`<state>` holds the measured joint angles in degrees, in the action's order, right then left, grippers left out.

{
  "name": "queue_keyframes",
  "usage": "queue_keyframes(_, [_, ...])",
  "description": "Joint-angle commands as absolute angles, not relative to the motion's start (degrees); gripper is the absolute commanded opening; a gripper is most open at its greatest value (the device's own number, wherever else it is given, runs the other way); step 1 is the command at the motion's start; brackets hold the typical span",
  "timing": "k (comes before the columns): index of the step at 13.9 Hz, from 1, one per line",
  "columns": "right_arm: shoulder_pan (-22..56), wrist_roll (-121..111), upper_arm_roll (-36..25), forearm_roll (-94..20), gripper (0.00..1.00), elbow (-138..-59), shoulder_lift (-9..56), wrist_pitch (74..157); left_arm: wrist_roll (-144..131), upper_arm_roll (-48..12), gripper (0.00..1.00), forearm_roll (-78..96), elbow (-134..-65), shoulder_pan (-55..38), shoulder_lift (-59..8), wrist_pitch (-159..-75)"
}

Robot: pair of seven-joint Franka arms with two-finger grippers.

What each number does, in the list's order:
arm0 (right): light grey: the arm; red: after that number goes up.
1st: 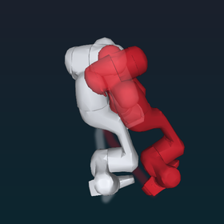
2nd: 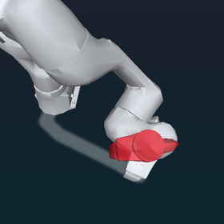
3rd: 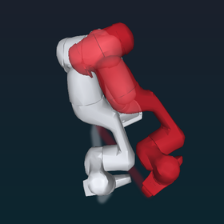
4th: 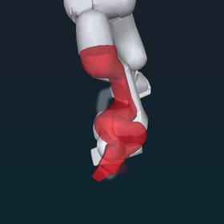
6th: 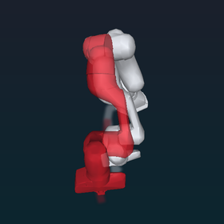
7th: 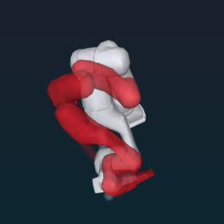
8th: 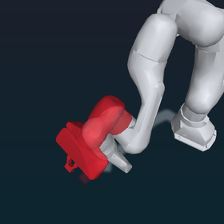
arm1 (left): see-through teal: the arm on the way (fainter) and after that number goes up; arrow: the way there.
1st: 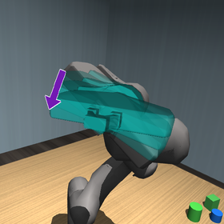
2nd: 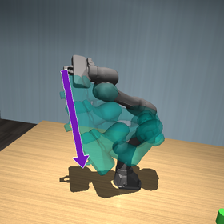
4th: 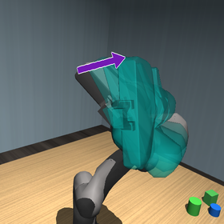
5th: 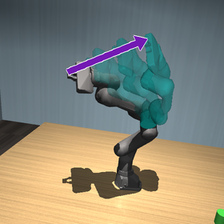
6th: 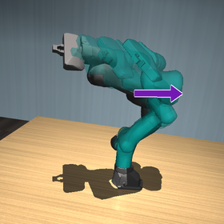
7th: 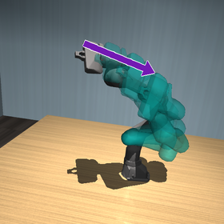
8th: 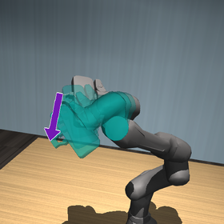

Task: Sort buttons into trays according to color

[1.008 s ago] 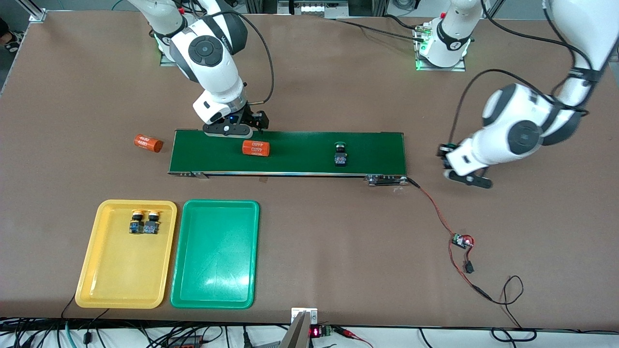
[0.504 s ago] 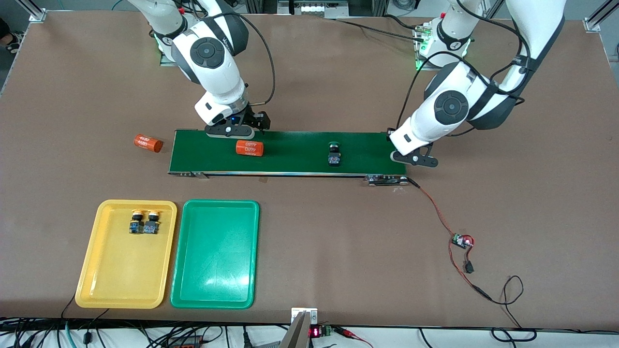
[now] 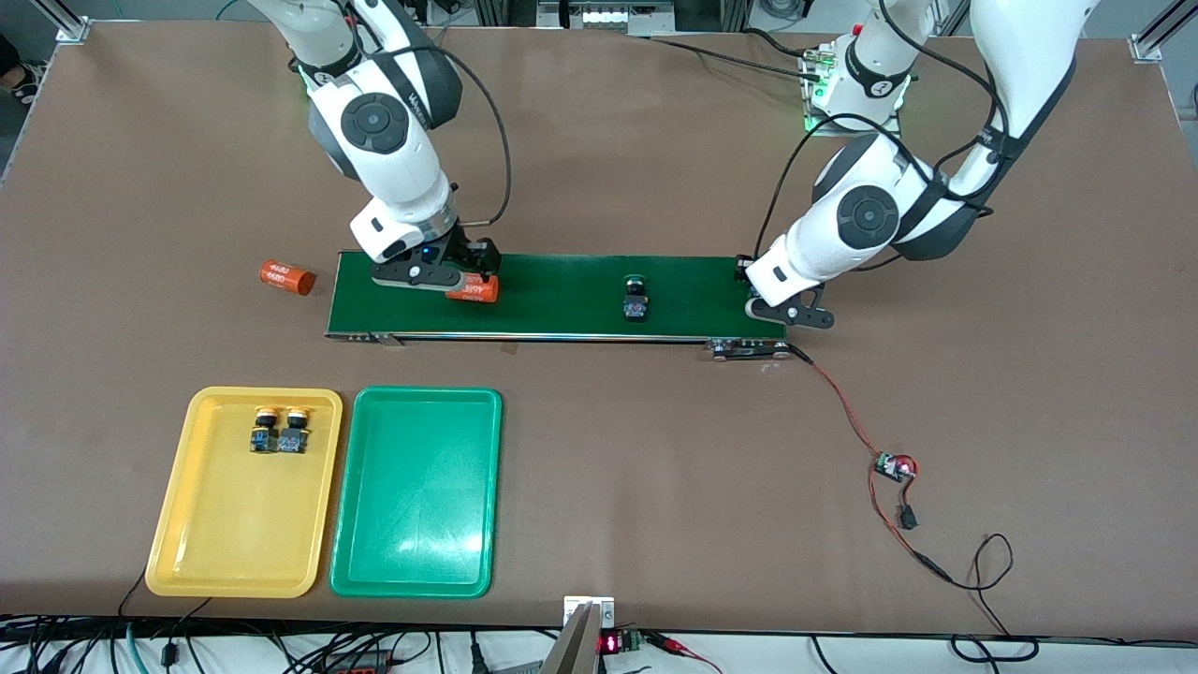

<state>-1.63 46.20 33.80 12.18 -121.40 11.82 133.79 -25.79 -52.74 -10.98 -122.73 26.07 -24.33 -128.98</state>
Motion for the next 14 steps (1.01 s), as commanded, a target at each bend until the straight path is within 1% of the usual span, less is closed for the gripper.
queue_keyframes(1, [-2.55,45.18,32.96,14.15,1.00,-116.39,14.15,133.42,-26.89,-47.04,0.00,-10.02,-121.90,19.44,-24.70,-131.56])
queue_keyframes(3, [-2.29,45.26,32.87,14.15,1.00,-113.56,16.86,133.33,-26.90,-46.67,0.00,-10.02,-121.90,18.81,-25.22,-132.36])
queue_keyframes(5, [-2.29,45.61,32.78,15.28,1.00,-113.29,18.54,133.68,-26.89,-46.23,0.00,-10.19,-121.90,18.81,-25.31,-132.36])
queue_keyframes(10, [-1.93,45.79,32.87,16.52,1.00,-113.38,19.16,133.33,-26.28,-44.39,0.00,-10.72,-120.50,18.63,-25.93,-132.63])
queue_keyframes(11, [-1.93,45.79,32.87,16.52,1.00,-113.29,19.33,133.42,-26.19,-44.21,0.03,-11.42,-120.06,18.55,-26.28,-132.63])
queue_keyframes(12, [-1.93,45.88,32.87,16.52,1.00,-113.29,19.42,133.42,-26.10,-44.21,0.40,-12.38,-119.45,18.54,-26.71,-132.54])
queue_keyframes(13, [-1.93,45.88,32.87,16.52,1.00,-113.29,19.42,133.33,-25.84,-44.21,0.99,-13.18,-118.75,18.54,-27.15,-132.54])
queue_keyframes(14, [-1.59,45.79,32.87,16.52,1.00,-113.38,19.42,133.24,-25.93,-44.12,1.00,-13.27,-117.61,18.28,-27.16,-132.45])
